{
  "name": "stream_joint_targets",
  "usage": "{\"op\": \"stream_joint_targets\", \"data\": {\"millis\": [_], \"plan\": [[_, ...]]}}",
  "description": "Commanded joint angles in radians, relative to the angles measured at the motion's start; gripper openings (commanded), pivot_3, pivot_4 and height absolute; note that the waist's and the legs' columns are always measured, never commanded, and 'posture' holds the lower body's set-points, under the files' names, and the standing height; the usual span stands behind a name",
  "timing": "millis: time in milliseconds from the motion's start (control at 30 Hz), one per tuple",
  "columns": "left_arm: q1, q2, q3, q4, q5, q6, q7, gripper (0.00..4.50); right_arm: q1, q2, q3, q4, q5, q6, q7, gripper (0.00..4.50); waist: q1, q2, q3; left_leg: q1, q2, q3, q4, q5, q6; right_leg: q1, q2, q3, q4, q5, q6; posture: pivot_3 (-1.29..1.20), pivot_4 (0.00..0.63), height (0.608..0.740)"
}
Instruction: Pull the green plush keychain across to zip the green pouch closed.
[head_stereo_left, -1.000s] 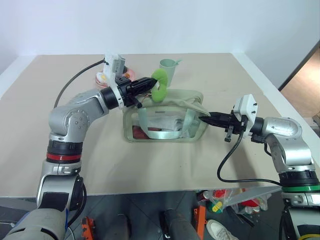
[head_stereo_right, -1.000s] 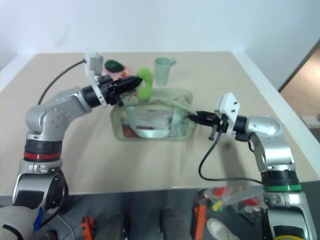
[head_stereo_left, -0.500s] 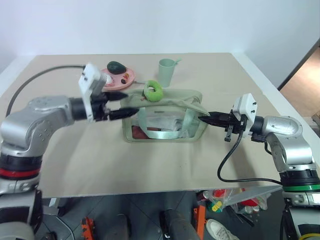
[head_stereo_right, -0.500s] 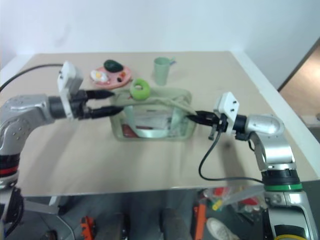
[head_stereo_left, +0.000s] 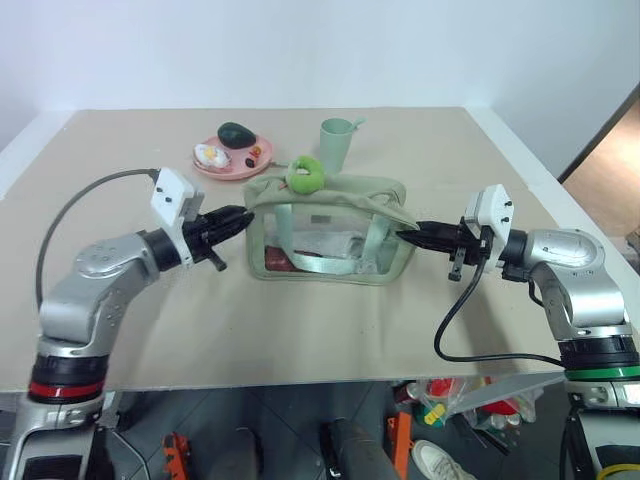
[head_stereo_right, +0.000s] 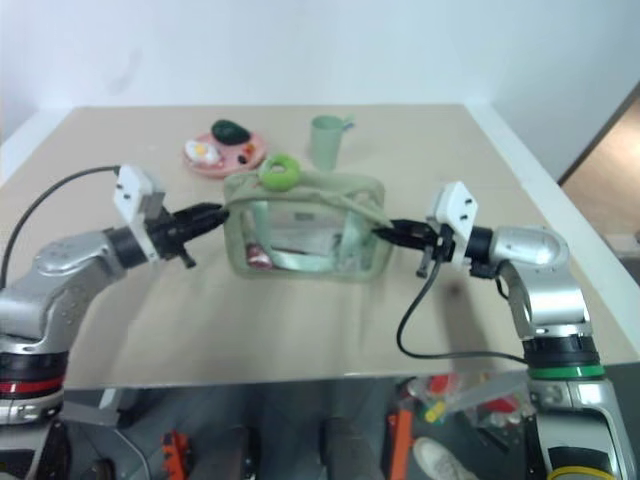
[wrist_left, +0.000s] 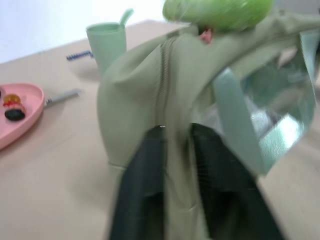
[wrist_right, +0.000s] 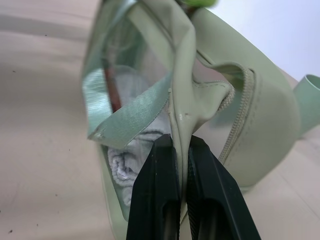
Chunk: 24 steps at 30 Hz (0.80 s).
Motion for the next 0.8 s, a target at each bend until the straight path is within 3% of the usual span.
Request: {"op": "stream_joint_targets", "data": {"millis": [33, 133, 300, 433, 633, 800], "plan": [[-0.027, -0.01, -0.007, 0.007, 0.017, -0.047, -0.014, 0.5, -0.016, -0.023, -0.017, -0.047, 0.058, 0.12, 0.013, 0.35, 0.0, 0.0, 0.0, 0.0, 0.0, 0.0, 0.0, 0.0, 0.0, 0.0, 0.0, 0.0, 0.0, 0.0, 0.0, 0.0, 0.15, 0.74], [-0.025, -0.014, -0.01, 0.003, 0.008, -0.045, -0.029, 0.0, -0.016, -0.051, -0.026, -0.109, 0.101, 0.219, 0.022, 1.28, 0.0, 0.0, 0.0, 0.0, 0.0, 0.0, 0.0, 0.0, 0.0, 0.0, 0.0, 0.0, 0.0, 0.0, 0.0, 0.0, 0.15, 0.74], [-0.007, -0.014, -0.001, -0.041, -0.036, 0.002, -0.04, 0.0, -0.148, -0.094, -0.048, -0.202, 0.164, 0.359, 0.002, 3.06, -0.002, 0.0, 0.0, -0.001, 0.0, 0.0, 0.0, 0.0, 0.0, -0.001, 0.0, 0.0, 0.0, 0.0, 0.0, 0.0, 0.15, 0.74], [0.0, -0.016, -0.004, -0.078, -0.061, 0.034, -0.032, 0.0, -0.297, -0.034, -0.002, -0.226, 0.174, 0.385, -0.029, 4.42, -0.001, 0.0, 0.0, 0.0, 0.0, 0.0, 0.0, 0.0, 0.0, -0.001, 0.0, 0.0, 0.0, -0.001, -0.001, 0.0, 0.15, 0.74], [-0.005, -0.033, -0.006, -0.095, -0.068, 0.048, -0.004, 0.0, -0.401, 0.181, 0.116, -0.149, 0.069, 0.268, -0.111, 4.47, -0.001, 0.0, 0.0, -0.001, 0.001, -0.001, -0.001, 0.0, 0.0, -0.001, 0.001, -0.001, 0.0, 0.0, 0.0, 0.0, 0.15, 0.74], [-0.012, -0.045, 0.001, -0.102, -0.068, 0.046, 0.012, 0.0, -0.418, 0.247, 0.167, -0.021, -0.009, 0.177, -0.101, 4.47, 0.003, 0.0, 0.0, -0.004, 0.0, -0.001, 0.0, 0.0, 0.0, -0.002, -0.001, -0.002, 0.0, -0.001, 0.0, 0.0, 0.15, 0.74]]}}
